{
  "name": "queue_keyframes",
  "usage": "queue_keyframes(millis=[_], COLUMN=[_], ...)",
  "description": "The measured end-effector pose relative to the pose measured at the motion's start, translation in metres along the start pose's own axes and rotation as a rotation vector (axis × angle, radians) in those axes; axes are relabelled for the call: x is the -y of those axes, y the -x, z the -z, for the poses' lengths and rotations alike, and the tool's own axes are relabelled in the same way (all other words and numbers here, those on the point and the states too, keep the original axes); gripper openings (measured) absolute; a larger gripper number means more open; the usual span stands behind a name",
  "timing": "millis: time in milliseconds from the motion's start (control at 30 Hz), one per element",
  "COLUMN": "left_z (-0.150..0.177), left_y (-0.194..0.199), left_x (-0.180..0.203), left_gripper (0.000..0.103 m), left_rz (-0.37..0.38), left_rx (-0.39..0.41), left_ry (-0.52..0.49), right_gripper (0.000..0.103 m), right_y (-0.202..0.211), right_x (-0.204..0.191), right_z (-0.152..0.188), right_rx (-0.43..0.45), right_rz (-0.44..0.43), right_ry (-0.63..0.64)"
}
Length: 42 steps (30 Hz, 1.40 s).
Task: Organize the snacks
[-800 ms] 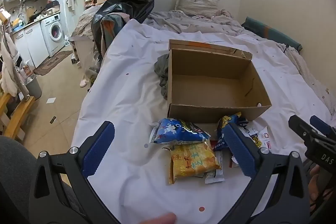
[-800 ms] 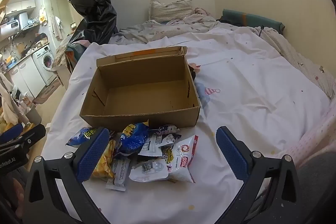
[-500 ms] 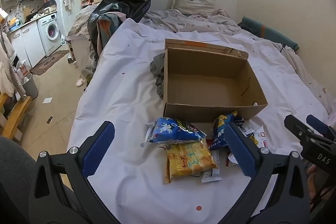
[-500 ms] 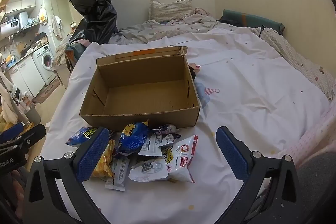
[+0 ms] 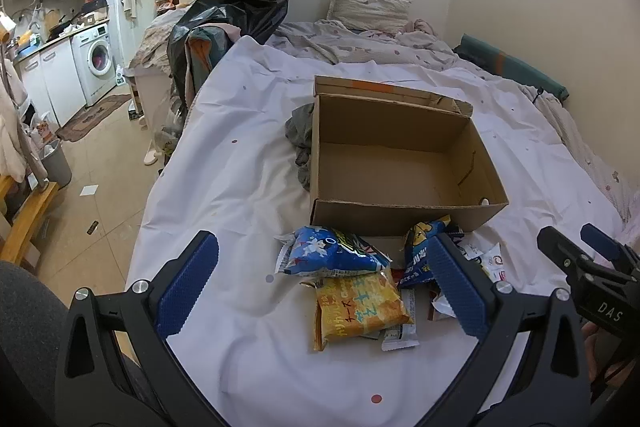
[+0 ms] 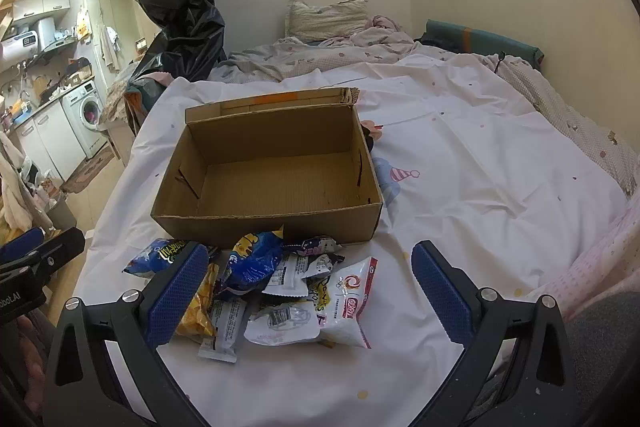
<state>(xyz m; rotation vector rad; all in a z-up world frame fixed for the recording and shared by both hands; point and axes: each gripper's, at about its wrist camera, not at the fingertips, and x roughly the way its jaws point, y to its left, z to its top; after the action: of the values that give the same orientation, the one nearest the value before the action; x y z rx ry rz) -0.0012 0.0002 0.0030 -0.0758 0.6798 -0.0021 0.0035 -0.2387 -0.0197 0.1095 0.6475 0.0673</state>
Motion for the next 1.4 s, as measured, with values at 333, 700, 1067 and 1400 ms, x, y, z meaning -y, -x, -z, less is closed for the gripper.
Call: queue_keyframes(millis=[333,700,1067,1400], left_z=[-0.0001,0.0003,0.0001,0.0001], left_y=[-0.0019,-0.0022,-0.0023,-0.0023], left_x=[-0.0005,0.0001,-0.0002,-0.0002], left_gripper=[0.103,0.103,0.103,0.103], left_rz=[0.001,0.001,0.002,0.002], left_rx=[-0.003,-0.007,-0.008,-0.009], left_ry=[0.003,0.006,0.008,0.008], right_gripper=[0.103,0.103,0.103,0.103], right_y=[0.0015,0.0008,0.0012,0.0011], right_x=[-0.0029,-0.0035,-0.0033,-0.0035], right_z=[-0.0005,-0.0005,-0.0001,0.0002], right_rx=[0.005,0.005,0.006,0.006], right_rz=[0.003,0.004,0.004,0.005], right_ry=[0.01,0.012,0.012,0.012])
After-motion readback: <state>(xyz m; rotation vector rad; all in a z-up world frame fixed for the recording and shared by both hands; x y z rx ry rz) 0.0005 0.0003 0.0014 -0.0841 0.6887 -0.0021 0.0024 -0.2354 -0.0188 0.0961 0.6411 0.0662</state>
